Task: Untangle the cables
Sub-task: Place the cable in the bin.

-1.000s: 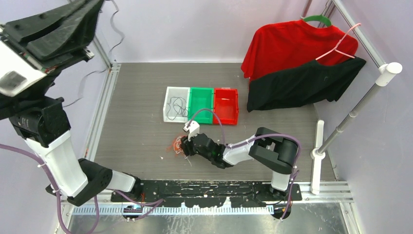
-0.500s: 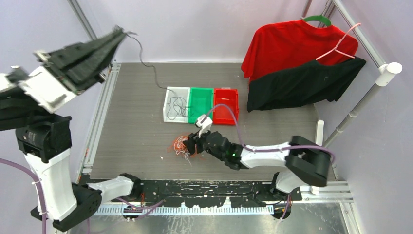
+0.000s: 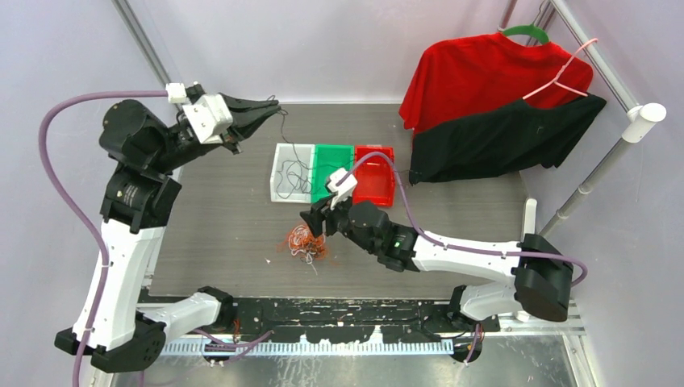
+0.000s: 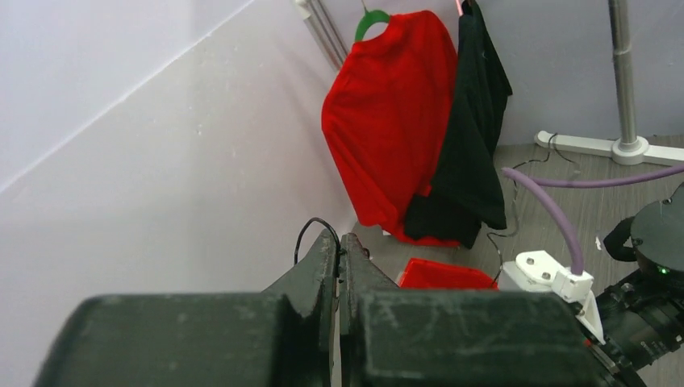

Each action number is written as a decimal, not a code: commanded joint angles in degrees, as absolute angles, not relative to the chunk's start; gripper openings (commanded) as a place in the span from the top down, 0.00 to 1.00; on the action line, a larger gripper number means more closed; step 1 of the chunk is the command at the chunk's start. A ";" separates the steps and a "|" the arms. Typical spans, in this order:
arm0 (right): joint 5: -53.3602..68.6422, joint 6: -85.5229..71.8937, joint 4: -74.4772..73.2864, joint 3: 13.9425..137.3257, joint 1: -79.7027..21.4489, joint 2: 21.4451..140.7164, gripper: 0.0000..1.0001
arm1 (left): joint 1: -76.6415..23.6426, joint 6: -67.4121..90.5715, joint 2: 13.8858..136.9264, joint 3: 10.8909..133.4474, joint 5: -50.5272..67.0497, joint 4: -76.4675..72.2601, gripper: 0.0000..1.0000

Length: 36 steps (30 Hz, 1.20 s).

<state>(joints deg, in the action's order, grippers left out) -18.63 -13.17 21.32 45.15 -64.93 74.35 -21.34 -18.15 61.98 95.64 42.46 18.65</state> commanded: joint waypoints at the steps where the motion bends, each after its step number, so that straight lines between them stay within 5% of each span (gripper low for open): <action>1: -15.45 -12.37 18.63 47.02 -64.22 77.45 0.35 | -21.45 -16.08 60.72 93.90 39.00 12.16 1.00; 15: -14.62 -21.13 23.33 33.86 -63.11 76.83 0.33 | -21.46 -29.38 71.26 106.69 20.02 -1.72 1.00; 36: -22.06 -21.75 16.03 29.44 -63.11 59.51 0.34 | -21.45 -34.89 70.17 91.04 18.45 0.77 1.00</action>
